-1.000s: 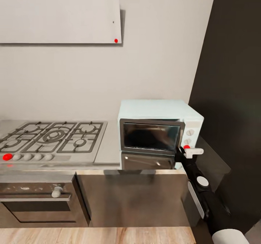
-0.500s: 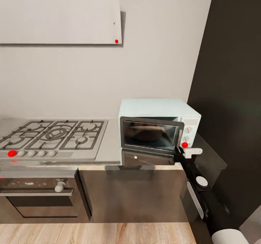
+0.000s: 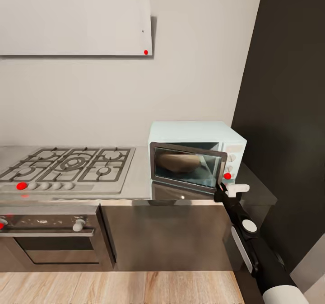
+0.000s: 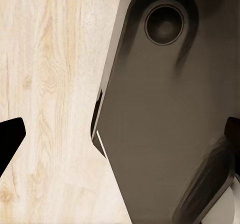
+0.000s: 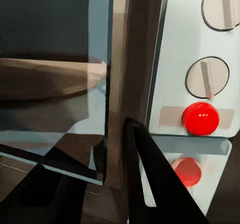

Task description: In the kitchen, take the popcorn bag from the countertop, put it into the microwave, and heat it until the popcorn is cooked so the cooked popcorn ends up inside the bag.

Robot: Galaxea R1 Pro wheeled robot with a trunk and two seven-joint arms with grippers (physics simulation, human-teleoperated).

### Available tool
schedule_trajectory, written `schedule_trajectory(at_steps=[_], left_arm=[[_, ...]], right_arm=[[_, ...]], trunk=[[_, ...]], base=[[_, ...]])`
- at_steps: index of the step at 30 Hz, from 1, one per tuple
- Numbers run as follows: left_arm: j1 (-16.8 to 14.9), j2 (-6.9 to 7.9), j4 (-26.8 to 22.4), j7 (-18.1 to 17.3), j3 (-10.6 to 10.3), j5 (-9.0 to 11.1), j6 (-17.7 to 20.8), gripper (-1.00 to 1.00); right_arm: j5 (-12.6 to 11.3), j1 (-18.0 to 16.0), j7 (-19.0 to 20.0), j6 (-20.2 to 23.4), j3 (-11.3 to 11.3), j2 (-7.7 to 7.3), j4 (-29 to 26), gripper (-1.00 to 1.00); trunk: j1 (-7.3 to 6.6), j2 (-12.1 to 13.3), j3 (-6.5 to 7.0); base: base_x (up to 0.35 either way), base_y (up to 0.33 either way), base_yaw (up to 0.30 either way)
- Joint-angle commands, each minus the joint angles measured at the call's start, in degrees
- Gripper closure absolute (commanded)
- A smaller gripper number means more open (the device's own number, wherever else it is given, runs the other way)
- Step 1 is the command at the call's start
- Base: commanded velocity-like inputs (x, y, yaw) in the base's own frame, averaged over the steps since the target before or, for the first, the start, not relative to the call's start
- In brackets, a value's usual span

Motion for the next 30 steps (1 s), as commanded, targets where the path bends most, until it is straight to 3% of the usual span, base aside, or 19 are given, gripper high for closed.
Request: schedule_trajectory(at_steps=[1,16,30], left_arm=[[-0.01,-0.01,-0.03,0.12,0.17,0.0,0.02,-1.0],[-0.03,-0.01,-0.03,0.12,0.17,0.0,0.02,-1.0],[-0.03,-0.01,-0.03,0.15,0.17,0.0,0.02,-1.0]], right_arm=[[-0.13,-0.03,-0.41,-0.19,-2.09,-0.06,0.66,1.0],[-0.13,-0.03,-0.41,-0.2,-2.09,-0.06,0.66,1.0],[-0.13,-0.03,-0.41,-0.11,-2.04,-0.06,0.66,1.0]], trunk=[[-0.01,-0.03,-0.07],[-0.01,-0.03,-0.07],[-0.01,-0.03,-0.07]], base=[[-0.022,0.0,0.0],[-0.093,0.0,0.0],[-0.005,0.0,0.0]])
